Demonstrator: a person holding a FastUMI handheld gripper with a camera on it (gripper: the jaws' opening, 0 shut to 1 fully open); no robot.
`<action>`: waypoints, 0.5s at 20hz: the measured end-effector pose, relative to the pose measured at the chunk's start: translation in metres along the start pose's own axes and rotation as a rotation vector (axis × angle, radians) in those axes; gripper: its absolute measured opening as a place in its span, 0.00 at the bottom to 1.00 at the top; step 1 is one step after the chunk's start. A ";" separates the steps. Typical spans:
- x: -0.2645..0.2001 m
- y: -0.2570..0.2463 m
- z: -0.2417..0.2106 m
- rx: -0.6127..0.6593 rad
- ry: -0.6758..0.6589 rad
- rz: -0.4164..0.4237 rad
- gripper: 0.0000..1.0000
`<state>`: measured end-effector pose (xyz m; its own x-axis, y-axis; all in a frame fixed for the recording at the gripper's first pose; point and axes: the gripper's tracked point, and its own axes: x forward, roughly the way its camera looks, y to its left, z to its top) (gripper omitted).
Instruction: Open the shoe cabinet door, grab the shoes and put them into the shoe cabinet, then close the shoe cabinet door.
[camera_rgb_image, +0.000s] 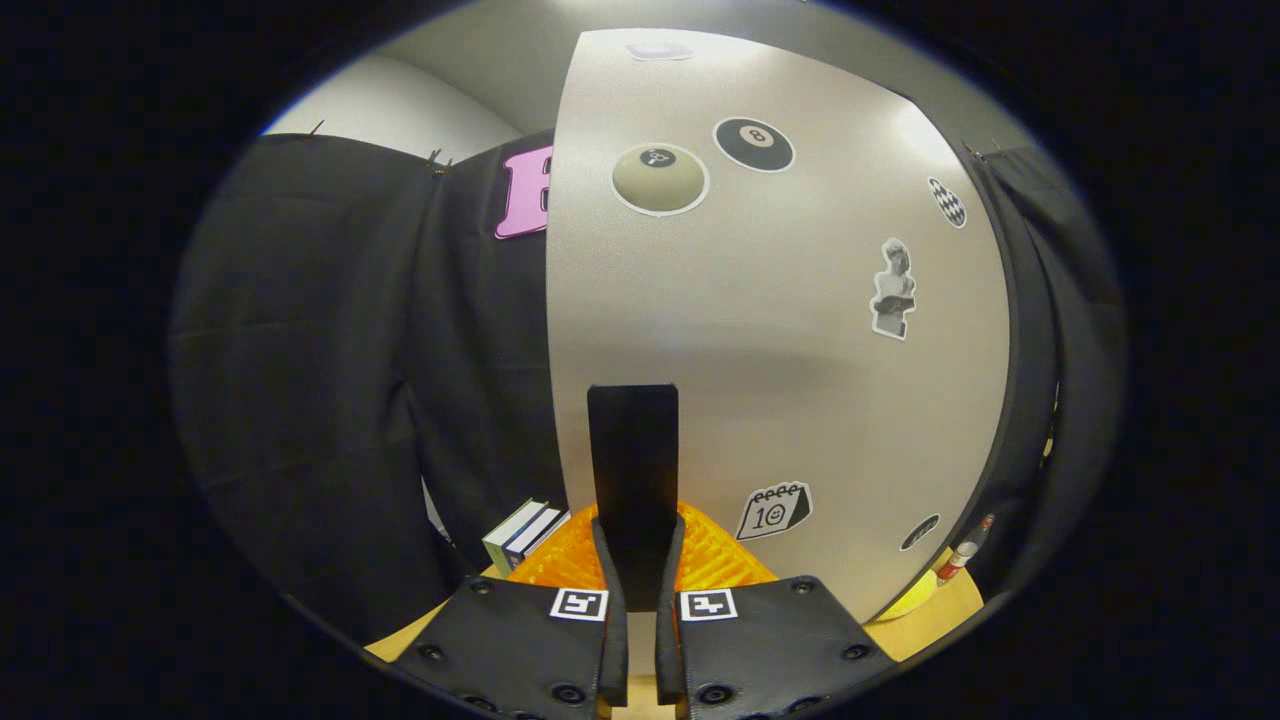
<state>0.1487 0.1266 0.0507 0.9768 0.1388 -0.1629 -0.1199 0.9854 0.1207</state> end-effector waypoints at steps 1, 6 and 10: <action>-0.003 0.000 0.000 -0.002 0.006 0.023 0.12; -0.013 -0.008 -0.002 -0.017 0.013 0.104 0.12; -0.023 -0.016 -0.003 -0.009 0.016 0.152 0.12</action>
<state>0.1272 0.1076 0.0493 0.9441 0.2885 -0.1594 -0.2684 0.9536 0.1362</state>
